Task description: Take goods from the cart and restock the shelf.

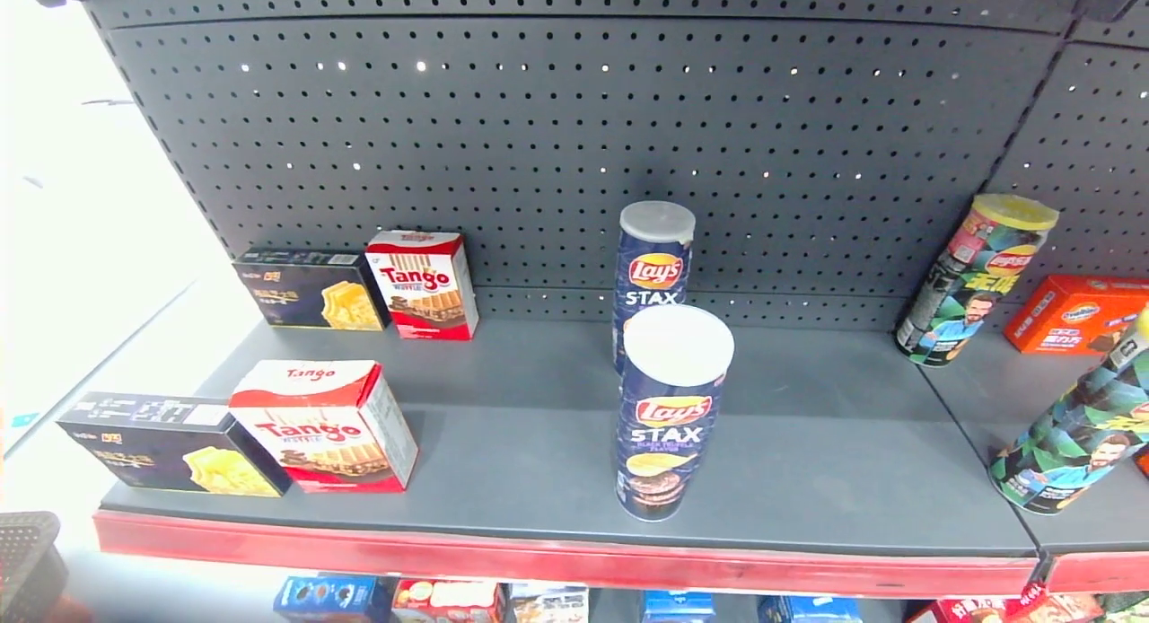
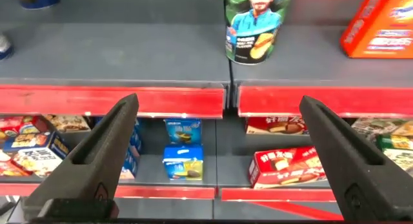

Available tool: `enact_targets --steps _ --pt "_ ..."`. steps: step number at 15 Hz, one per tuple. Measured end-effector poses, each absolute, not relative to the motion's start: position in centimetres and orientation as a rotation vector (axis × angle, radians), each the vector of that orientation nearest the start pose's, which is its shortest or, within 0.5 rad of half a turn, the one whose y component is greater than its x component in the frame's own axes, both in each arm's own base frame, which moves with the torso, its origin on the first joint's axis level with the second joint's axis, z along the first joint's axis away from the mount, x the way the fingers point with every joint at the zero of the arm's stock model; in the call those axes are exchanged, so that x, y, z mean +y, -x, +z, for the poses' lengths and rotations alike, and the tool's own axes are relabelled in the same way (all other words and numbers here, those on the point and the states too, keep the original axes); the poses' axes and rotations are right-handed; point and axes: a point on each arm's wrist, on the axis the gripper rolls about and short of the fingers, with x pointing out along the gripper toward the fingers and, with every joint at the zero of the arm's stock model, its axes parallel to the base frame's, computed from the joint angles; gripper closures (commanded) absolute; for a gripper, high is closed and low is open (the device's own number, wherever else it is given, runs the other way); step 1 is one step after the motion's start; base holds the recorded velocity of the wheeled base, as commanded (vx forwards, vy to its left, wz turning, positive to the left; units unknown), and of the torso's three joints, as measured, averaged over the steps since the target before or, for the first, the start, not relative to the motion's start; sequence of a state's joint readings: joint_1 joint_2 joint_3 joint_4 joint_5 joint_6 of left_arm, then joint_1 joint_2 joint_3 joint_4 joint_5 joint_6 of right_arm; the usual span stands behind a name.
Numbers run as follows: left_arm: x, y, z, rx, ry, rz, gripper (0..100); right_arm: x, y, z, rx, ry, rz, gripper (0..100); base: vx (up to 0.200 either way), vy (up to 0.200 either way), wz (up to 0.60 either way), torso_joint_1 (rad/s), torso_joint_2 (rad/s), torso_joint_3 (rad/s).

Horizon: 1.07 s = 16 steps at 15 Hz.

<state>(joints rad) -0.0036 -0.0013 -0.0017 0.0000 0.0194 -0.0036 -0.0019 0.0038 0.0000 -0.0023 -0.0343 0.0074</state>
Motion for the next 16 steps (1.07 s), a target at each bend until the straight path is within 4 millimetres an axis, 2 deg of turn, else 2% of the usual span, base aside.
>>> enact_targets --steps 2,16 --pt "0.05 2.3 7.59 -0.003 0.002 0.014 0 -0.07 2.25 7.57 0.002 -0.008 -0.036 0 0.0 0.0 -0.6 0.007 0.0 0.002" --pt "0.05 2.3 7.59 -0.003 0.005 0.015 0 -0.06 2.25 7.57 0.003 -0.008 -0.031 0 0.0 0.0 0.0 0.0 0.0 0.0"
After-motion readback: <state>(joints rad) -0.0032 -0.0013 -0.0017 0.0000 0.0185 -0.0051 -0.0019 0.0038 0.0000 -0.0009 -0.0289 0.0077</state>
